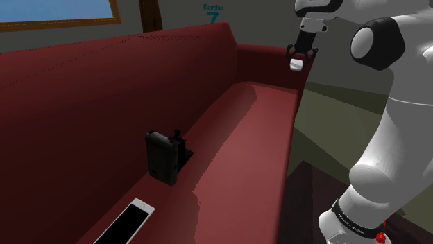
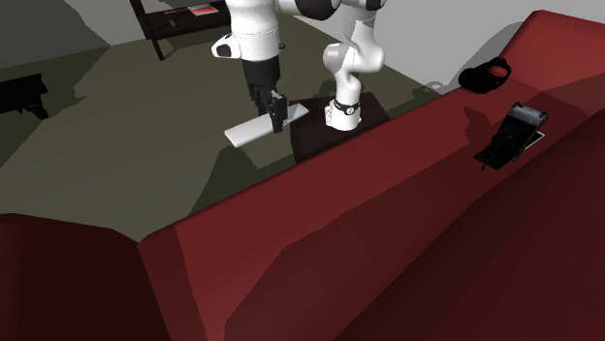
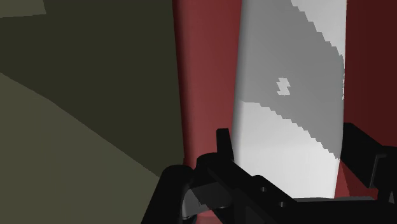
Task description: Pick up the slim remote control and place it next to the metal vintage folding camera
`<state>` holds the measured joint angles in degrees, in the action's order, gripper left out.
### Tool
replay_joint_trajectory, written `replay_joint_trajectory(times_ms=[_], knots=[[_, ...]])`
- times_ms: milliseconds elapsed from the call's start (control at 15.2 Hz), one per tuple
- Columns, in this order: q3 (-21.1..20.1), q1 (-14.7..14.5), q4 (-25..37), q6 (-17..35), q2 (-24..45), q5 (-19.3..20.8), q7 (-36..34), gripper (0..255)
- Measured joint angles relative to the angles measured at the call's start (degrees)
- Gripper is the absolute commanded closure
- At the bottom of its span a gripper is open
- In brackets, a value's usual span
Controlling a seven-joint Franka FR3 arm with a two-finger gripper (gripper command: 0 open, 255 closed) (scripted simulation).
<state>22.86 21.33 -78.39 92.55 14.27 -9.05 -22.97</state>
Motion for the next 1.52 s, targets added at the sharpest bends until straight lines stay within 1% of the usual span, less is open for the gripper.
replay_joint_trajectory(times_ms=[264, 330, 528, 726, 792, 990, 1254, 1518], knots=[[0.0, 0.3, 3.6, -2.9, 0.8, -0.3, -0.2, 255], [0.0, -0.1, 2.4, -2.7, -0.4, 0.2, -0.5, 255], [-0.8, -2.8, -4.8, -0.7, -6.1, 2.5, -3.4, 255], [-2.5, -5.7, -13.2, 1.2, -13.5, 5.4, -7.5, 255], [-3.2, -6.4, -15.1, 1.4, -15.4, 6.1, -9.1, 255], [-5.3, -8.0, -22.4, 3.2, -21.3, 7.9, -12.9, 255], [-8.5, -9.6, -30.2, 4.3, -28.5, 9.4, -18.1, 255], [-12.2, -11.1, -35.6, 4.1, -34.3, 9.8, -23.6, 255]])
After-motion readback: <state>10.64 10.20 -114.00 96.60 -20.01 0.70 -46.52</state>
